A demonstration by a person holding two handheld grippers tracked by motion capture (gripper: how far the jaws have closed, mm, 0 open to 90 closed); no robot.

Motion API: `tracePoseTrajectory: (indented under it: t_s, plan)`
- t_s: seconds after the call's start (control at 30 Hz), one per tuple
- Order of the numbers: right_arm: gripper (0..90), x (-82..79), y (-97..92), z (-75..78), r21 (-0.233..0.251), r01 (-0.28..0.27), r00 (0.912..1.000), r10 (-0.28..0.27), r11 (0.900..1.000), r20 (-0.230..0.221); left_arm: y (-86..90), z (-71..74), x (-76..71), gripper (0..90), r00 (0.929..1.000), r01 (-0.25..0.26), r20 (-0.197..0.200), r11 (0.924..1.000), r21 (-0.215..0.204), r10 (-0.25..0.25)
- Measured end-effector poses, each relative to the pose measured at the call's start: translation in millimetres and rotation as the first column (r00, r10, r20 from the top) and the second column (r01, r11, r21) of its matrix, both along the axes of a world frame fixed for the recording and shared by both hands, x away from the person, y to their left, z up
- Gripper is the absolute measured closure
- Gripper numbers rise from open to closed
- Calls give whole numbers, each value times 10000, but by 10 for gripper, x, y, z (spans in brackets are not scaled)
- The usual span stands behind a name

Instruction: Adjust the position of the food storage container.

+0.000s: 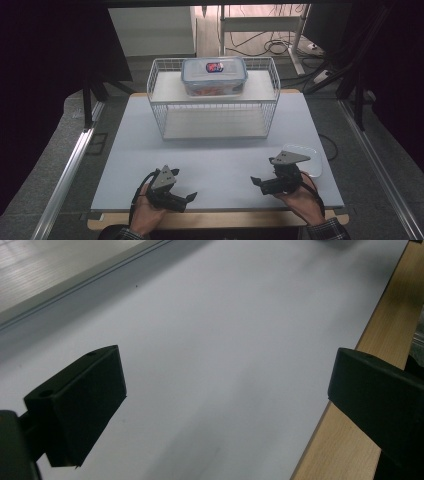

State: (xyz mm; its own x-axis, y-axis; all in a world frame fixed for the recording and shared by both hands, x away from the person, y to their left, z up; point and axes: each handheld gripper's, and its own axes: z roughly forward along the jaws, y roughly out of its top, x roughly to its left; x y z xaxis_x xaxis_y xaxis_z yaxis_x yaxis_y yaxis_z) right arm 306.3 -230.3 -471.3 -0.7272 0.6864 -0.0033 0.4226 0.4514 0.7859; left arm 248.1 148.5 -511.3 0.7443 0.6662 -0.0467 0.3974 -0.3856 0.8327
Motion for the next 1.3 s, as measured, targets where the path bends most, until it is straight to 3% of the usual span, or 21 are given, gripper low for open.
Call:
tracePoseTrajectory:
  t_s: [0.13,0.3,0.47,0.5,0.57,0.73,0.77,0.8,0.87,1.17,1.3]
  plan:
    - [321,33,-160,74,-60,588,9980,-586,9983,224,9,-14,15,20,9999,-28,-128,10000,-18,28]
    - [569,77,-345,124,-54,901,9959,-901,9959,56,12,-21,19,24,9998,-32,-177,10000,-4,32]
    - [795,115,-518,172,-374,1109,9938,-1105,9931,124,15,-18,17,32,9999,-36,-140,10000,-54,35]
    - [885,132,-589,181,-614,1220,9925,-1210,9906,192,16,-18,18,34,9999,-31,-147,10000,-62,30]
    - [896,143,-631,183,-737,1336,9910,-1323,9883,224,14,-21,19,33,9999,-21,-150,10000,-32,21]
    - [899,212,-859,196,-625,2188,9758,-2185,9738,117,11,-25,19,36,9999,-11,-148,10000,-6,10]
    - [898,233,-964,203,-475,2555,9668,-2551,9657,137,13,-26,20,36,9999,-9,-149,10000,-2,9]
    - [898,233,-964,203,-475,2555,9668,-2551,9657,137,14,-27,20,36,9999,-16,-156,10000,-10,16]
    - [898,246,-1068,212,-336,2870,9579,-2866,9573,169,16,-28,21,37,9999,-24,-170,10000,-22,24]
    - [897,260,-1490,198,-426,4193,9077,-4181,9068,350,14,-28,22,40,9999,-55,-147,10000,-1,55]
    - [897,261,-1530,179,-555,4289,9034,-4277,9017,322,12,-32,25,41,9998,-51,-179,10000,43,51]
